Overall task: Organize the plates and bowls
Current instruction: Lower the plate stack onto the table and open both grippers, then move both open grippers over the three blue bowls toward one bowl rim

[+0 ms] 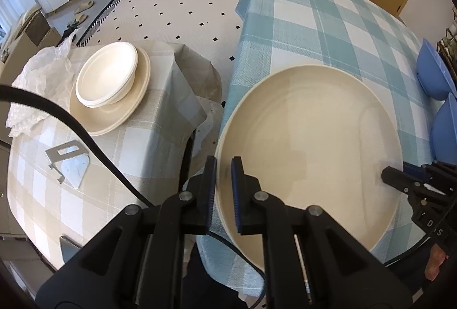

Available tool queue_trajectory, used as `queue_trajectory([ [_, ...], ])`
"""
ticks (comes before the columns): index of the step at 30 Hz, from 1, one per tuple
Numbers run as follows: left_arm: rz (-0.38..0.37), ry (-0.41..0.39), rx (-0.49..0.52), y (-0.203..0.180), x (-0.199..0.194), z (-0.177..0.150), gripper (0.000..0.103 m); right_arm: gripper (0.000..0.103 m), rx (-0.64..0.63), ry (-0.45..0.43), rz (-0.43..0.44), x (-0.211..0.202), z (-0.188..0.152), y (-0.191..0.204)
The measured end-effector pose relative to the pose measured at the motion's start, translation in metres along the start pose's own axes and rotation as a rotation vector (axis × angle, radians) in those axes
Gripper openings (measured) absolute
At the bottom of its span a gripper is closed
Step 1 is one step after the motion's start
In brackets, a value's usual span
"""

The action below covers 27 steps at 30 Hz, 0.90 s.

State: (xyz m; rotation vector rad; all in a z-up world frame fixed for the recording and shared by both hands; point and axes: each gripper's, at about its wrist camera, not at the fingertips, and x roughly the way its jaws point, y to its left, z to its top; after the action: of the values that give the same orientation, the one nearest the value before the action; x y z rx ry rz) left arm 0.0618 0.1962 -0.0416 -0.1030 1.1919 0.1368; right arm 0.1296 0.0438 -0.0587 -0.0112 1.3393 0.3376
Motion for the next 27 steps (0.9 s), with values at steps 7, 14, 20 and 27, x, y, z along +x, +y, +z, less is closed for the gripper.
queue_trajectory([
  [7, 0.019, -0.014, -0.005, 0.003, -0.004, -0.002, 0.047, 0.045, -0.017, -0.022, -0.035, -0.008, -0.008, -0.004],
  [14, -0.003, -0.083, 0.020, -0.007, -0.035, 0.002, 0.075, 0.060, 0.027, -0.061, -0.011, -0.028, -0.015, -0.024],
  [20, -0.025, -0.118, 0.074, -0.042, -0.062, 0.008, 0.081, 0.085, 0.044, -0.114, -0.012, -0.057, -0.023, -0.038],
  [27, -0.078, -0.153, 0.147, -0.097, -0.088, 0.012, 0.102, 0.098, 0.071, -0.181, -0.037, -0.103, -0.036, -0.067],
])
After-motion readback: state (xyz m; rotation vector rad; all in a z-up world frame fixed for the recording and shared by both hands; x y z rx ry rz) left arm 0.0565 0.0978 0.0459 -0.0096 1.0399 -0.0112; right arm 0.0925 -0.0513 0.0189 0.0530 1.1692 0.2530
